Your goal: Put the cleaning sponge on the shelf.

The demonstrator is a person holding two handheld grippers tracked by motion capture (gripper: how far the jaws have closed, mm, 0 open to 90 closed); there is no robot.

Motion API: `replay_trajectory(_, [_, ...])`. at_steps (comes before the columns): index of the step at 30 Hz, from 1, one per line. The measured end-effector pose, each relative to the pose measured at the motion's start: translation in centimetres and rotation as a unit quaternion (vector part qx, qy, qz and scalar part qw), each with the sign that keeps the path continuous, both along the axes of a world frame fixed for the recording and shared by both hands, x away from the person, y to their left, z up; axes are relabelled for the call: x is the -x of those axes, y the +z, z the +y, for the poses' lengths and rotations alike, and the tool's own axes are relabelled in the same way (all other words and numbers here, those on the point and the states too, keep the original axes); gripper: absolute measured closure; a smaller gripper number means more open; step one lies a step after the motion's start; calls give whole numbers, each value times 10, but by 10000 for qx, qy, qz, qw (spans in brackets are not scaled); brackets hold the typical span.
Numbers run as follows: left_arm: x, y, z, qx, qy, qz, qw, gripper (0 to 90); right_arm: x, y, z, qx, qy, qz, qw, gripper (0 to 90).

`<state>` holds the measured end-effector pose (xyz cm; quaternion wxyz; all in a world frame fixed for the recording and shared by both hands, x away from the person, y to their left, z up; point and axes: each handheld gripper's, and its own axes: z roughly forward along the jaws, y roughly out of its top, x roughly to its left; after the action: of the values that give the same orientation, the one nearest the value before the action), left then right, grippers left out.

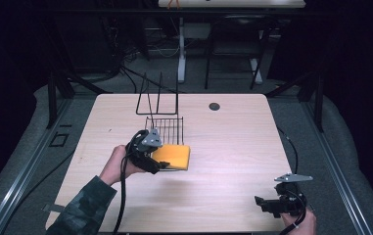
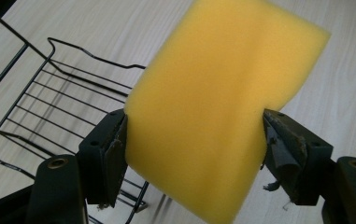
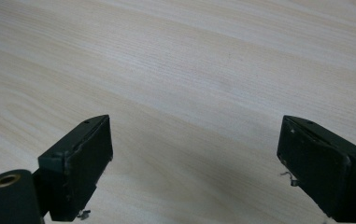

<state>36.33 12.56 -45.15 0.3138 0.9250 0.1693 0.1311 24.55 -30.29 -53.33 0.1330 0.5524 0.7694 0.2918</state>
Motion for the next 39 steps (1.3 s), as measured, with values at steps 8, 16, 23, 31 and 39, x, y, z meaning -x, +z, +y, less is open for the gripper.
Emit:
replay_trajectory(8, [-10,-2,13,35,184,6,9998,287,0,0,0,13,-6,12,10000,99])
replay_trajectory(16, [-18,-8,21,49,340,0,9994,287,0,-1,1,1,2,-8,10000,99])
replay_trajectory(23, [-25,-15,23,58,433,13,9990,287,0,0,0,27,24,10,10000,99])
replay_trajectory(31, [-37,-23,28,26,489,12,9988,286,-1,-1,1,29,10,23,10000,100])
replay_trajectory(39, [-46,-30,26,-2,485,-31,9988,286,-1,-1,1,40,17,32,10000,101])
